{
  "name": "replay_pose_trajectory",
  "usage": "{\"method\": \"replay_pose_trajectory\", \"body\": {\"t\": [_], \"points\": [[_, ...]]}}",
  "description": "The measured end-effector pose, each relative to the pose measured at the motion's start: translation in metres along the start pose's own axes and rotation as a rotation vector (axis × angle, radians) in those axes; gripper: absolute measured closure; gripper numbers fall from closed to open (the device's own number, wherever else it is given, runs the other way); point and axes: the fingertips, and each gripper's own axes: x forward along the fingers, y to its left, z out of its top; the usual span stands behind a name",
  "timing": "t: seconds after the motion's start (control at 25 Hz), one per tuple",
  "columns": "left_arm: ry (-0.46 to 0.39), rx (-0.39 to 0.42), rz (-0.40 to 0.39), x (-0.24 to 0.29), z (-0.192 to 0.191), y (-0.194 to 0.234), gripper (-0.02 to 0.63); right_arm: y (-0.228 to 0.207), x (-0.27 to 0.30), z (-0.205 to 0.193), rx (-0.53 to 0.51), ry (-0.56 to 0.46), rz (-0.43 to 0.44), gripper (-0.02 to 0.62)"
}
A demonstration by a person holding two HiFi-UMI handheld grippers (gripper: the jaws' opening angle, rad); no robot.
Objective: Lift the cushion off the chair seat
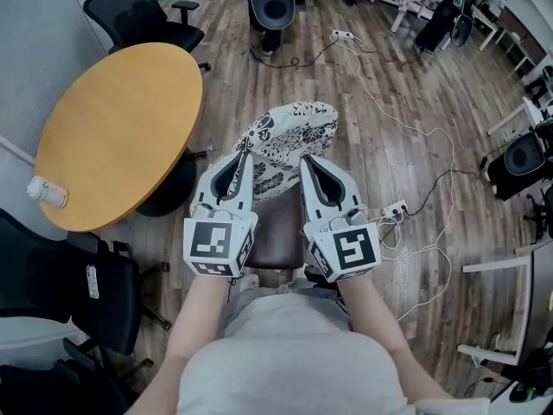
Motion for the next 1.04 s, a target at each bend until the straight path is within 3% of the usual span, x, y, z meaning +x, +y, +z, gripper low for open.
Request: {"method": "replay_pose_trajectory", "body": {"t": [0.8, 1.04], "points": [[-0.061, 0.043, 0.011, 0.009, 0.026, -0.001, 0.594, -0.007, 0.005, 0.002, -0.014, 0.012, -0.018, 0.571], [-0.071, 0.017, 0.025, 0.005, 0.026, 0.002, 0.592, -0.004, 0.000, 0.004, -0.030, -0.001, -0.011, 0.571]]}}
